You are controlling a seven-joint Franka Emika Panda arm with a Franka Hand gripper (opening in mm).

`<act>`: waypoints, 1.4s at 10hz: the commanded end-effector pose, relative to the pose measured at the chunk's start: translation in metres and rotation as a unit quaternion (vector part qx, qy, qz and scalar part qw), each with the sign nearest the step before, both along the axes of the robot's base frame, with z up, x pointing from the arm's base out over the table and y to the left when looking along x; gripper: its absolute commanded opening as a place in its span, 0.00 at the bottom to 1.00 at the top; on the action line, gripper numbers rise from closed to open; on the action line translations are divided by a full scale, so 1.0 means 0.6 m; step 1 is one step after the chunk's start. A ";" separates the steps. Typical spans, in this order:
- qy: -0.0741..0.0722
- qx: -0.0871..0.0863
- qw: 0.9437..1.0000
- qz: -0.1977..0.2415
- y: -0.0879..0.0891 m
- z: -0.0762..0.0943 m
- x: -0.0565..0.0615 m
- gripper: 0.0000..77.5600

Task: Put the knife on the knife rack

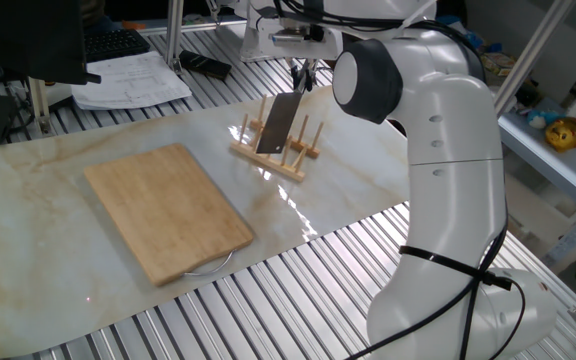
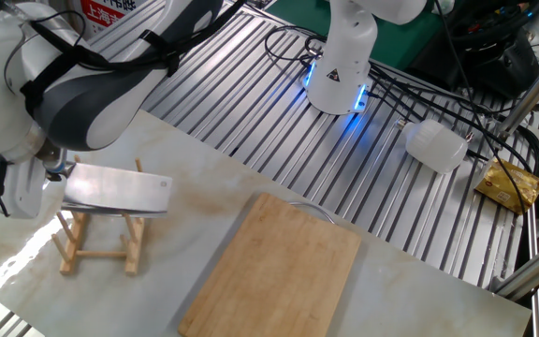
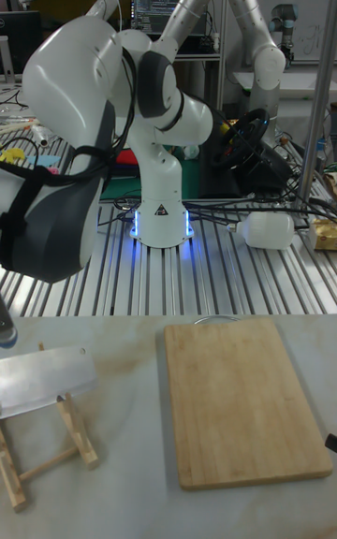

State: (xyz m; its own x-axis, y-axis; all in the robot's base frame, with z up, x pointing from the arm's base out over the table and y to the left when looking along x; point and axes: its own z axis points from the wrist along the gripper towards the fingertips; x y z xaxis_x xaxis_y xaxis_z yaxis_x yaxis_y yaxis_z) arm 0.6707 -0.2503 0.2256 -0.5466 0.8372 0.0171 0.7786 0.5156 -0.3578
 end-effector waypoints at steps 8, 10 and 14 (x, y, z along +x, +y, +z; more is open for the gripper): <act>0.003 -0.021 1.000 -0.001 -0.001 0.005 0.002 0.02; 0.003 -0.022 1.000 -0.001 -0.001 0.005 0.002 0.02; 0.002 -0.024 1.000 -0.004 -0.001 0.005 0.002 1.00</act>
